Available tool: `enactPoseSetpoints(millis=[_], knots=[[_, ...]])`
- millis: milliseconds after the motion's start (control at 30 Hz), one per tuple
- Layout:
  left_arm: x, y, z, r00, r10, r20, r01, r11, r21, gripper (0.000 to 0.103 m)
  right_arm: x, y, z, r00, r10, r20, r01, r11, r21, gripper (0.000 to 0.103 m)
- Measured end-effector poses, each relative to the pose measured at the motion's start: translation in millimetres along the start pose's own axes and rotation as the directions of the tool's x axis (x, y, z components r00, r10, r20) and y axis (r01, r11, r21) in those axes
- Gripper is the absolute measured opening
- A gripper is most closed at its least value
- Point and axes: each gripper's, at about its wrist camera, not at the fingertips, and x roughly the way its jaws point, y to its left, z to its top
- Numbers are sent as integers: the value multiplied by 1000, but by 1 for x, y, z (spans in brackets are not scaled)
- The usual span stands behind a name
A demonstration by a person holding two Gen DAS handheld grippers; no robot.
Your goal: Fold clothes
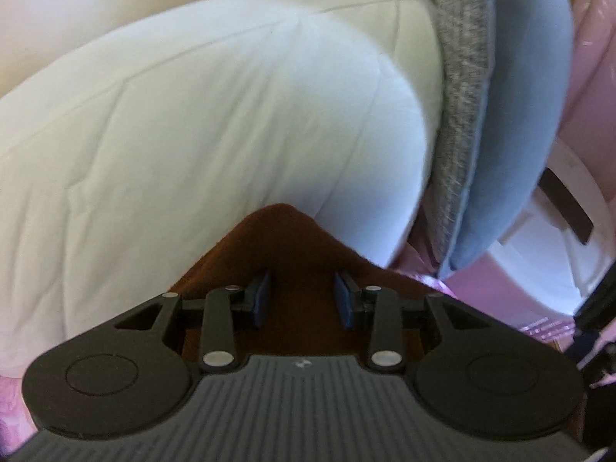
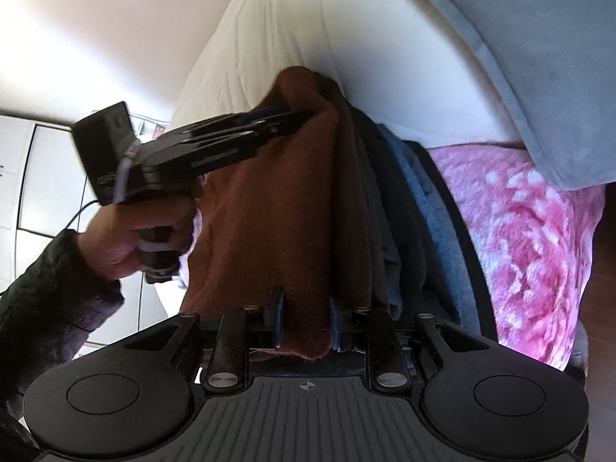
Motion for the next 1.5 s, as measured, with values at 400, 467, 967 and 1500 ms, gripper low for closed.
enactPoseSetpoints(millis=[400,467,967,1500], knots=[[-92,14,-29,993,39,113,-26,993,-117,31,-21,48,32,996,-90,9,90,989,-121,30],[-113,18,-51,989,95,110,-75,982,-171,31,-27,77,45,985,-160,65,171,948,-267,30],[-44,100,-88,970,216,-113,-242,904,-353,30,144,123,118,889,-437,140,324,383,-865,30],[-193,14,-164,986,165,-21,-158,887,-433,28,41,184,26,954,-300,-3,169,544,-822,32]])
